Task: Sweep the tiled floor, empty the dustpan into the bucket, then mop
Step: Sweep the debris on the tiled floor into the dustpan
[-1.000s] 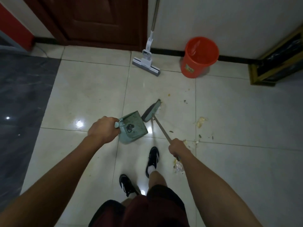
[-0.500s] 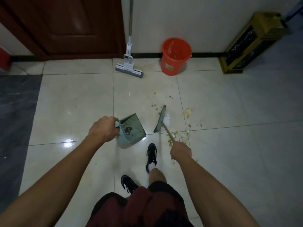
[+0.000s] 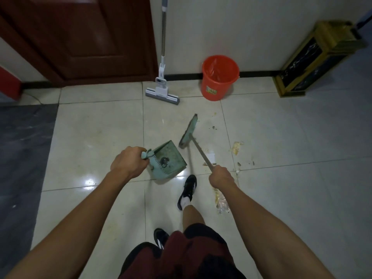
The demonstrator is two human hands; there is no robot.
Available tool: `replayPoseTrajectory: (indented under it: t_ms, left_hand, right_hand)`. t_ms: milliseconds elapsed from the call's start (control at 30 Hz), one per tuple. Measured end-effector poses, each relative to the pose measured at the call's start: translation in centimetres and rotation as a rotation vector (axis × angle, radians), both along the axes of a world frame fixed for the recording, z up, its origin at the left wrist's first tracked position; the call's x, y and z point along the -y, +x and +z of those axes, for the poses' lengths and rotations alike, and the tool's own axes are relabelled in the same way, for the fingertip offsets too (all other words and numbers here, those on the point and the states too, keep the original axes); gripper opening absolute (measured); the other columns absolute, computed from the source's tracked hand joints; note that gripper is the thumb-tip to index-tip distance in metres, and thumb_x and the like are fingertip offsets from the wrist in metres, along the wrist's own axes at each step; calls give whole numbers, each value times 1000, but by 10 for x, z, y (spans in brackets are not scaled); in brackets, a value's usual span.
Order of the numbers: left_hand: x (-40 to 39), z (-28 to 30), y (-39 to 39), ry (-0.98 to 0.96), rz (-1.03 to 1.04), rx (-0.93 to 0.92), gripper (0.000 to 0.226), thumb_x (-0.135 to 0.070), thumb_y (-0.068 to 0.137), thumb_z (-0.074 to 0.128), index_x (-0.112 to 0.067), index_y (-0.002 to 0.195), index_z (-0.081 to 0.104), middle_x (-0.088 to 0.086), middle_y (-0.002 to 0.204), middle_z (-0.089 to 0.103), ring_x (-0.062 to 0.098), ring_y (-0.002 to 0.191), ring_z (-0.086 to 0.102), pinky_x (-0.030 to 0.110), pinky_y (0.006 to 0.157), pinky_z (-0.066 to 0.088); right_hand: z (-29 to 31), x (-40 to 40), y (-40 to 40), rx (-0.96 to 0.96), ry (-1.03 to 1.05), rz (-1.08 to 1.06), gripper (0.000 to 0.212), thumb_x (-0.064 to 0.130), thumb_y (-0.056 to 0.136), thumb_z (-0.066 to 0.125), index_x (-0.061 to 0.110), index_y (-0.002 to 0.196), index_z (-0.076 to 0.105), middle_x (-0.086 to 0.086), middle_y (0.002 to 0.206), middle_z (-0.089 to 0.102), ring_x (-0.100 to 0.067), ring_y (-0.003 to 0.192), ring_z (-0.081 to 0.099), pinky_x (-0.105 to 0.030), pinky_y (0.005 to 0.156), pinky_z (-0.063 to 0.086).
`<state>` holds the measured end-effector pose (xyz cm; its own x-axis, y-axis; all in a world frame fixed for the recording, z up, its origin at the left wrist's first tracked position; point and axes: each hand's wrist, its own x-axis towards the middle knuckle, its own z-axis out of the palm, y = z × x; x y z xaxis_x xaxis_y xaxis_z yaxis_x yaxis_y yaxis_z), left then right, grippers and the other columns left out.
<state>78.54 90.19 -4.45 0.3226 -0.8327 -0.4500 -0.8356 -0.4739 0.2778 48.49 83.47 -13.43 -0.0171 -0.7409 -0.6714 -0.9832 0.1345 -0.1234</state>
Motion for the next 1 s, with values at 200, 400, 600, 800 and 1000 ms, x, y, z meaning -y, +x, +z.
replayPoseTrajectory:
  t_ms: [200,400,600,800,1000]
  left_hand:
    - [70,-8,20,44,50,13,15,-37,89,63,-25,83,70,-1,76,65,26,72,63,35,66,56]
    - [145,-9,26,98,77,35,13,-34,88,63,-25,84,70,2,79,65,28,73,63,34,65,55]
    - [193,-8,25,124,84,80,12,-32,90,62,-26,85,70,2,79,65,29,73,62,31,61,47]
    - [225,-12,12,136,23,65,12,-34,91,62,-27,85,70,2,79,65,30,75,63,33,64,51]
    - [238,-18,-9,131,-119,65,13,-36,91,61,-27,90,71,4,83,68,31,77,64,35,68,55]
  right_hand:
    - [-21,98,34,110,33,19,31,15,93,48,10,121,59,-9,106,62,-27,91,65,-34,76,56]
    - [-36,187,56,178,105,34,25,15,94,47,9,116,58,-9,97,59,-26,79,64,-36,68,60]
    - [-47,244,68,194,152,43,30,12,92,48,8,120,54,-14,111,58,-32,95,65,-46,82,60]
    - [-55,247,42,123,163,-30,28,5,91,49,4,118,55,-7,89,57,-27,88,67,-36,74,57]
    - [-55,205,-3,96,165,-162,32,11,93,50,7,124,56,-12,112,63,-29,101,65,-40,89,56]
